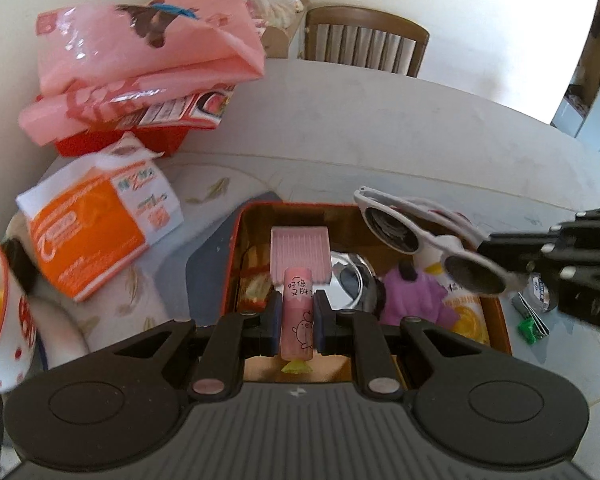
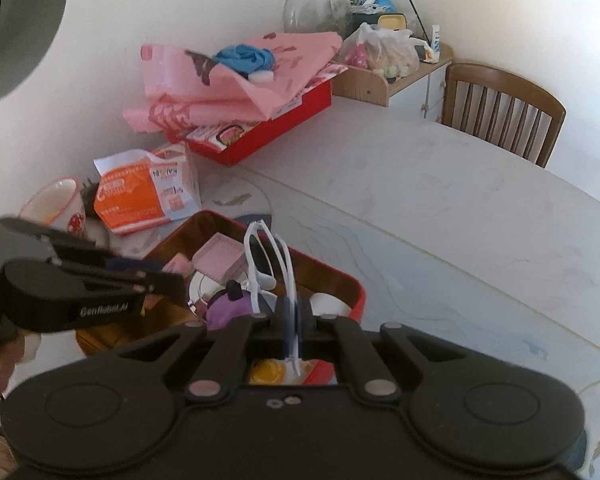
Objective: Organize rigid objects
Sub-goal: 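Carry the sunglasses and pink tube over the tin box, then lower the sunglasses and tube into the tin box and open both tools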
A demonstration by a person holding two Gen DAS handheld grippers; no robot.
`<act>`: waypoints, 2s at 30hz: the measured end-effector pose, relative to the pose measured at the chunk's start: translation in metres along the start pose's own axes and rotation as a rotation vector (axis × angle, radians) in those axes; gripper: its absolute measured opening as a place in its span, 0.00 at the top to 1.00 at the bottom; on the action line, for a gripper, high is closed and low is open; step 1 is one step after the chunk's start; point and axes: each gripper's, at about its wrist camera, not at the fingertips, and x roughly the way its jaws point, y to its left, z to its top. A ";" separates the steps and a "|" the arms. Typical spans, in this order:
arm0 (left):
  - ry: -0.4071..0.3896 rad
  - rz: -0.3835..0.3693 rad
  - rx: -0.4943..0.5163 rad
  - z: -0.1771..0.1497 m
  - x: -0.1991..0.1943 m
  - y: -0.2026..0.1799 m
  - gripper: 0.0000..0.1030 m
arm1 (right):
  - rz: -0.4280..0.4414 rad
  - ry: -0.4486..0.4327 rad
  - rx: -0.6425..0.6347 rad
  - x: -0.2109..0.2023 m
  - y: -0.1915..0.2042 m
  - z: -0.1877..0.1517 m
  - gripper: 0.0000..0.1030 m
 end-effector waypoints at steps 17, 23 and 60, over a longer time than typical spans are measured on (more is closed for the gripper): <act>0.036 -0.054 0.035 0.008 0.032 0.005 0.85 | -0.032 0.055 0.033 0.020 0.007 0.003 0.84; 0.035 -0.067 0.016 0.008 0.034 0.010 0.85 | -0.005 0.034 0.093 0.006 -0.003 0.000 0.78; -0.070 -0.069 -0.054 -0.009 -0.036 -0.032 0.38 | -0.060 -0.044 0.266 -0.078 -0.104 -0.059 0.43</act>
